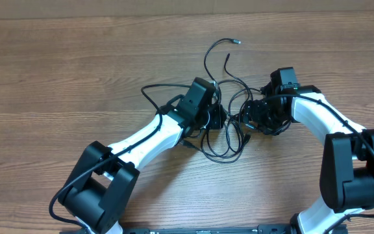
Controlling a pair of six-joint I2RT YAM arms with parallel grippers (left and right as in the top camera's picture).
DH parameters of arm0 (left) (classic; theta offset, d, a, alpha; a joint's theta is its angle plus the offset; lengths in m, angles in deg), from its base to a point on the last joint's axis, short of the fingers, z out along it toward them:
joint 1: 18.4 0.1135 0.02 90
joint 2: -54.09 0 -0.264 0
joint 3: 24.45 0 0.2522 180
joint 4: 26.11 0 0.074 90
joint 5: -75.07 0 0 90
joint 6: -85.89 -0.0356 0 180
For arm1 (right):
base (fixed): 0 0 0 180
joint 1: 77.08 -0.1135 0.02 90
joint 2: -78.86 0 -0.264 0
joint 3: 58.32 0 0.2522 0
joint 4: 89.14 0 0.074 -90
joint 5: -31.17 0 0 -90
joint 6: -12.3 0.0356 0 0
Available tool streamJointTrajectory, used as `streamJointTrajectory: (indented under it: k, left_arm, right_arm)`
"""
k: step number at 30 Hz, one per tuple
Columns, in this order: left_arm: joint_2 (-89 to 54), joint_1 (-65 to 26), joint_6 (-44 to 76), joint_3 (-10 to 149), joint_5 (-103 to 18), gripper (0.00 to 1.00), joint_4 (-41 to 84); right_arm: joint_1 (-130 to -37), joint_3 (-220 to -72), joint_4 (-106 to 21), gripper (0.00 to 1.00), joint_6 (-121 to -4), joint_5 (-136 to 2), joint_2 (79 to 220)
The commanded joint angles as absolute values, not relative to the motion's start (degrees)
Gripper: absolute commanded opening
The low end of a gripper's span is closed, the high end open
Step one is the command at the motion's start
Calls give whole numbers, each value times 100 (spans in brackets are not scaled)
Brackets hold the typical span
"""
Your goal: Untangle cables
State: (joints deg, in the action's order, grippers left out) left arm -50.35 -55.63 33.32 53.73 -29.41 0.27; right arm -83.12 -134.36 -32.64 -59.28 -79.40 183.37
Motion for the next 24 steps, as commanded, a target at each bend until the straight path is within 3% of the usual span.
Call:
streamJointTrajectory:
  k: [1,4,9,12,14,16,24]
  left_arm:
    - [-5158,-5703,3391,5380,-2801,42,-97]
    - [-5223,-5740,3408,5380,-2781,41,-362]
    - [-5311,-5747,3404,5380,-2632,31,-359]
    - [-5372,-5747,3404,5380,-2632,35,-292]
    - [-5385,-5747,3406,5380,-2632,25,-296]
    - [-5385,-5743,3402,5382,-2637,4,-335]
    - [-4948,-5426,2818,5688,-3557,4,-261]
  right_arm:
    - [-8377,-13207,-3310,77,-5930,-7794,18523]
    - [-8377,-13207,-3325,77,-5930,-7794,18523]
    - [-8377,-13207,-3382,77,-5930,-7794,18523]
    - [-8377,-13207,-3410,77,-5930,-7796,18523]
    - [-8377,-13207,-3413,77,-5930,-7796,18523]
    - [-8377,-13207,-3423,77,-5930,-7796,18523]
    - [-8377,-13207,-3417,77,-5933,-7794,18523]
